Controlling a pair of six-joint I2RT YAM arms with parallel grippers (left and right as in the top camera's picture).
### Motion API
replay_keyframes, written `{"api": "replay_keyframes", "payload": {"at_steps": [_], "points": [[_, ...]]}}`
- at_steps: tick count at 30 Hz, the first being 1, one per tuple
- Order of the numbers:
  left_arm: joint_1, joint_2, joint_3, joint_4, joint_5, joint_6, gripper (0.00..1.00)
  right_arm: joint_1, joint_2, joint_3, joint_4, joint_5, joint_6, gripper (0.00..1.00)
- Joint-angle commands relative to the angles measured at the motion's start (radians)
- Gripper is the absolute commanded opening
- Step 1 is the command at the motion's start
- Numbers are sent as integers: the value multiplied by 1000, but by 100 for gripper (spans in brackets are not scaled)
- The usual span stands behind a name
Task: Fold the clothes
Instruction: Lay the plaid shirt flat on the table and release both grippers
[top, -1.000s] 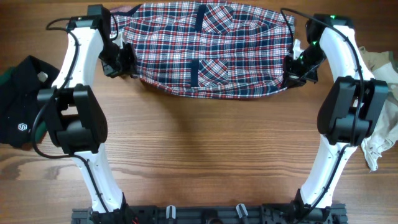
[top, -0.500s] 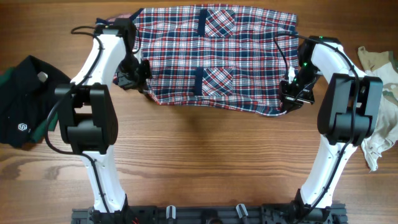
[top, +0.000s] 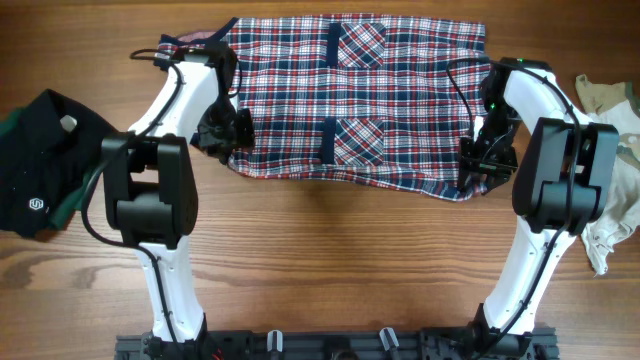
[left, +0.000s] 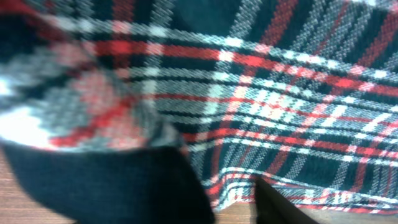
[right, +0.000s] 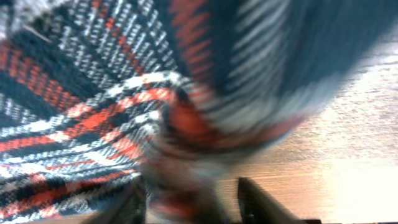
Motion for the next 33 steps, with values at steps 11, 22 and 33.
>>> {"api": "replay_keyframes", "payload": {"at_steps": [11, 22, 33], "points": [[96, -248, 138, 35, -18, -18, 85, -16, -240, 207, 134, -316, -215, 100], [356, -232, -67, 199, 228, -92, 72, 14, -235, 8, 473, -372, -266, 100], [425, -231, -432, 586, 383, -311, 67, 14, -233, -15, 528, -356, -332, 99]]}}
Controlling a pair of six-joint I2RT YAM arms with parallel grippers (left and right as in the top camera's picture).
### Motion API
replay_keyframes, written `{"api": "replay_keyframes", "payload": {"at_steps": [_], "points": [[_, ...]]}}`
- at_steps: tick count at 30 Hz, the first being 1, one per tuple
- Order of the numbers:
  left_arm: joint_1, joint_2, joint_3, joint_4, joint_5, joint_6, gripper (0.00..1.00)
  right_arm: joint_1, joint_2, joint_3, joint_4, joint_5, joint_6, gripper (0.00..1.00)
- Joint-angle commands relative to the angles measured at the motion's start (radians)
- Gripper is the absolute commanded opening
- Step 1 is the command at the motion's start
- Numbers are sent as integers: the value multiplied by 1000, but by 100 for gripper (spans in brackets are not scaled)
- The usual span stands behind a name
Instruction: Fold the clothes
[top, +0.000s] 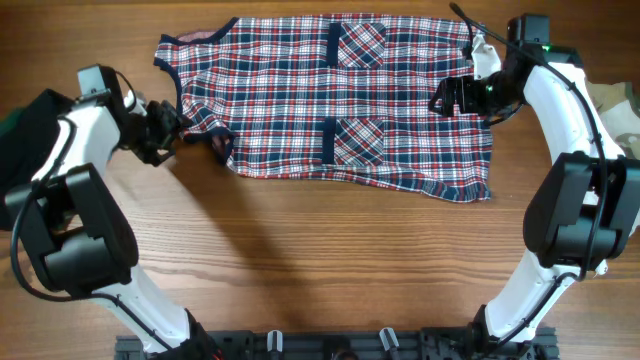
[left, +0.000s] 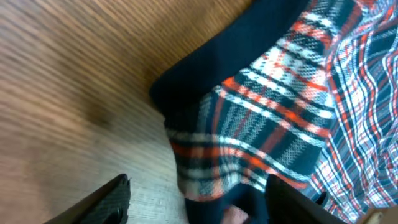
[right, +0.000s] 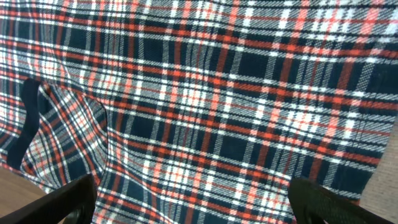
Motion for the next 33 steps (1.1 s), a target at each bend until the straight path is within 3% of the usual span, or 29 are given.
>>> {"api": "replay_keyframes", "payload": {"at_steps": [1, 6, 8, 10, 16, 19, 20, 21, 22, 23, 27, 33], "points": [[4, 5, -63, 75, 30, -96, 64, 3, 8, -7, 12, 0, -47, 98], [4, 6, -85, 136, 26, -106, 58, 3, 12, -28, 47, 7, -46, 91], [4, 5, -85, 166, 2, -105, 42, 3, 12, -38, 55, 7, -47, 88], [4, 5, -84, 200, -31, -98, 19, 3, 12, -43, 56, 7, -47, 86], [4, 5, -84, 238, -57, -74, 13, 3, 12, -47, 58, 7, -46, 84], [3, -1, -33, 239, -56, -2, 6, 3, 12, -48, 58, 16, -47, 81], [3, -3, -6, 222, -57, 17, 5, 3, 12, -48, 58, 23, -46, 74], [3, -3, 40, 189, -57, 47, 5, 3, 12, -48, 62, 28, -47, 59], [3, -3, 71, 159, -57, 68, 5, 3, 12, -48, 68, 29, -46, 27], [3, -3, 105, 129, -57, 98, 6, 3, 12, -53, 81, 29, -43, 4], [-14, -5, 191, 45, -58, 190, 10, 5, 12, -101, 134, 28, -42, 4], [-89, -5, 193, 11, -218, 270, 12, 16, 12, -267, 319, 29, -42, 4]]}}
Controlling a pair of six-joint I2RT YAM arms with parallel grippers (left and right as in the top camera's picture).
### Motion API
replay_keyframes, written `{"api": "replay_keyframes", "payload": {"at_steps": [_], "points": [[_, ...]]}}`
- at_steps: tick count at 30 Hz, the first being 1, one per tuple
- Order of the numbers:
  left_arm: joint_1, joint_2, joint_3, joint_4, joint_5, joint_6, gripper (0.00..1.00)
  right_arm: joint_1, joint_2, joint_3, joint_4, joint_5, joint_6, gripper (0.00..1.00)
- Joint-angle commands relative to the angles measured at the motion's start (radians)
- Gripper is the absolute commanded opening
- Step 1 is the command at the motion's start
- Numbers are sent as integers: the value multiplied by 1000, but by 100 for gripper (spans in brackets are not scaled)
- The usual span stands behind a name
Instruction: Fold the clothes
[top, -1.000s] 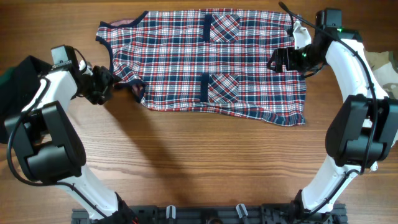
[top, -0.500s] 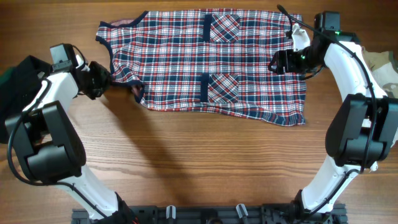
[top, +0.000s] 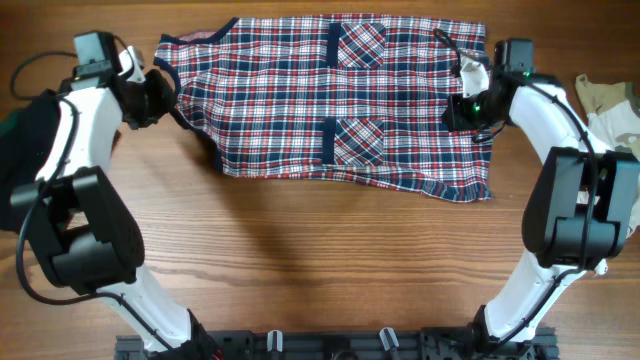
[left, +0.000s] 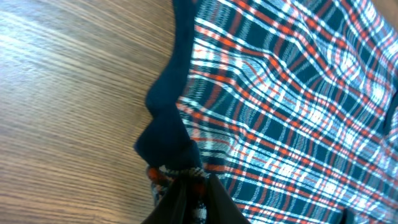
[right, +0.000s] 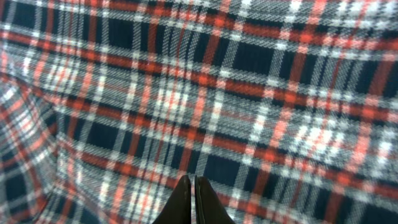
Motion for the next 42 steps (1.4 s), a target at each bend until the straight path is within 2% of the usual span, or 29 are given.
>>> {"api": "replay_keyframes", "payload": {"at_steps": [1, 7, 9, 14, 19, 22, 24, 26, 28, 30, 32, 33, 35, 36, 38, 40, 42], "points": [[-32, -5, 18, -2, -99, 57, 11, 5, 11, -84, 84, 6, 2, 4], [-34, -5, 18, -10, -171, 103, 4, 4, 22, -173, 149, 183, 84, 4], [-35, -5, 18, -16, -183, 154, 4, 3, 38, -173, 155, 251, 84, 4], [-35, -5, 21, -21, -188, 154, 4, -34, 51, -173, 183, 366, 100, 4], [-36, -5, 27, -21, -365, 232, 5, -50, 51, -173, 197, 365, 101, 4], [-50, -5, 28, -22, -504, 288, 15, -50, 51, -173, 197, 365, 101, 4], [-77, -6, 28, -32, -574, 287, 25, -50, 51, -173, 196, 362, 102, 4], [-101, -7, 28, -51, -639, 233, 37, -50, 51, -173, 196, 361, 102, 4], [-114, -7, 28, -70, -584, 130, 41, -50, 51, -173, 196, 353, 101, 4], [-114, -6, 27, -74, -472, 118, 41, -50, 51, -173, 195, 343, 102, 4], [-95, -6, 27, -56, -448, 120, 63, -50, 51, -173, 195, 343, 103, 4], [-77, -6, 27, -39, -386, 139, 63, -50, 51, -173, 196, 336, 102, 4], [-28, -2, 27, -19, -145, 205, 64, -50, 51, -173, 201, 292, 102, 4], [0, 7, 27, -10, -86, 204, 64, -50, 51, -173, 201, 290, 102, 4], [42, 29, 27, -3, -85, 204, 62, -50, 51, -173, 201, 290, 102, 4], [65, 69, 26, -14, -80, 210, 56, -50, 51, -173, 201, 290, 103, 4], [62, 100, 25, -21, -12, 254, 56, -50, 51, -173, 201, 290, 102, 4]]}}
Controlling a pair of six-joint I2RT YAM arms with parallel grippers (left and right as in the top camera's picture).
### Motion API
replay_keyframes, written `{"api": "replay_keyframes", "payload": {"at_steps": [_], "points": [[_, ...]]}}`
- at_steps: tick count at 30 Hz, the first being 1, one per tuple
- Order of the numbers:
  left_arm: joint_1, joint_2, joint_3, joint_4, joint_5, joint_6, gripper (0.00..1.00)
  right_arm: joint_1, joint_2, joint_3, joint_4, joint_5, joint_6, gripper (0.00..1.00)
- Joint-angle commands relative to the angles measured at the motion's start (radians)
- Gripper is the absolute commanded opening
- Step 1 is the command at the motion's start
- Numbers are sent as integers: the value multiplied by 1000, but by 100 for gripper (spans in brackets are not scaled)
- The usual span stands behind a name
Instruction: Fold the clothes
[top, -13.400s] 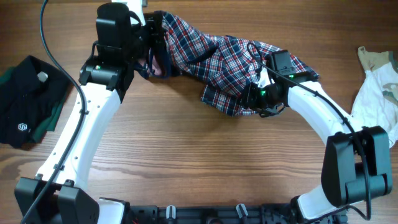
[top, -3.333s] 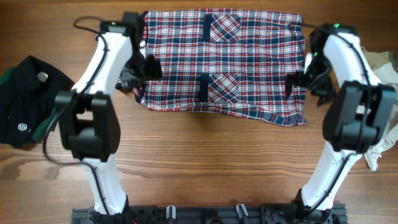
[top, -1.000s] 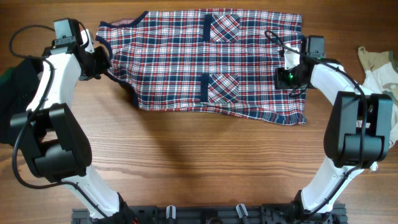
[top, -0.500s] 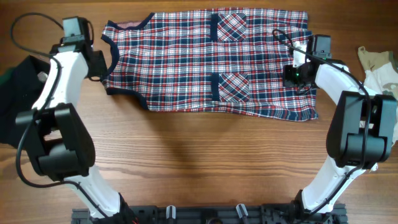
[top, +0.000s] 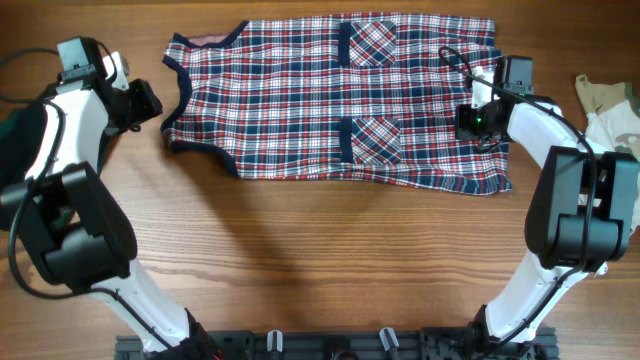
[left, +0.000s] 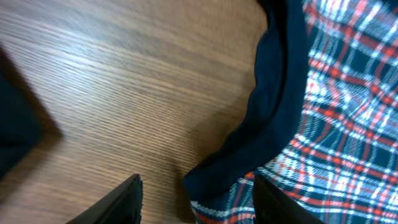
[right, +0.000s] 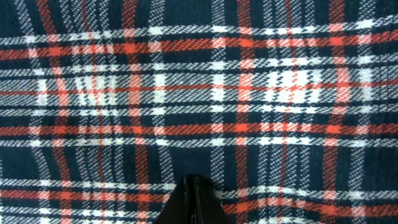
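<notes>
A navy, red and white plaid sleeveless shirt (top: 330, 100) lies spread flat at the far middle of the table, pockets up. My left gripper (top: 143, 100) sits just off its left armhole. In the left wrist view that gripper (left: 198, 208) is open, with the navy armhole hem (left: 273, 106) lying loose between its dark fingers (left: 118, 202). My right gripper (top: 476, 120) rests on the shirt's right part. In the right wrist view it (right: 194, 186) is shut, tips pinched on the plaid cloth (right: 199, 93).
A black garment (top: 25, 140) lies at the table's left edge, beside my left arm, and shows dark in the left wrist view (left: 15, 124). A beige garment (top: 612, 110) lies at the right edge. Bare wooden tabletop (top: 320, 260) fills the near half.
My left gripper was shut on the armhole hem and is now open, a little further left. The right gripper, still shut, sits lower and further right. The shirt has shifted slightly right.
First both grippers were at the shirt's lower corners with cloth bunched in them. Then the left stood open around the left armhole hem and the right open over the upper right. Both then shut on cloth. Now the left has let go and the shirt lies flatter.
</notes>
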Motion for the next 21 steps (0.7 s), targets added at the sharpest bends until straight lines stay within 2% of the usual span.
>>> {"api": "replay_keyframes", "payload": {"at_steps": [1, 7, 9, 11, 13, 14, 17, 21], "points": [[-7, 69, 14, -12, 140, 62, 55, -26, 55, -30, -13, 60, 7, 4], [-7, 147, 14, -34, 153, 76, 52, -26, 55, -30, -12, 60, 7, 4], [-7, 167, 14, -40, 145, 88, 47, -26, 55, -30, -12, 59, 7, 4], [-7, 175, 14, -40, 124, 88, 30, -26, 55, -30, -12, 59, 7, 4], [-7, 175, 14, -40, 66, 88, 4, -26, 55, -30, -12, 59, 8, 4], [-6, 173, 16, -42, -11, 88, 4, -26, 55, -30, -12, 59, 7, 4], [-6, 145, 18, -31, -124, 89, 4, -26, 55, -30, -12, 60, 7, 4], [-6, 84, 50, -22, -149, 115, 4, -26, 55, -30, -13, 60, 6, 4]]}}
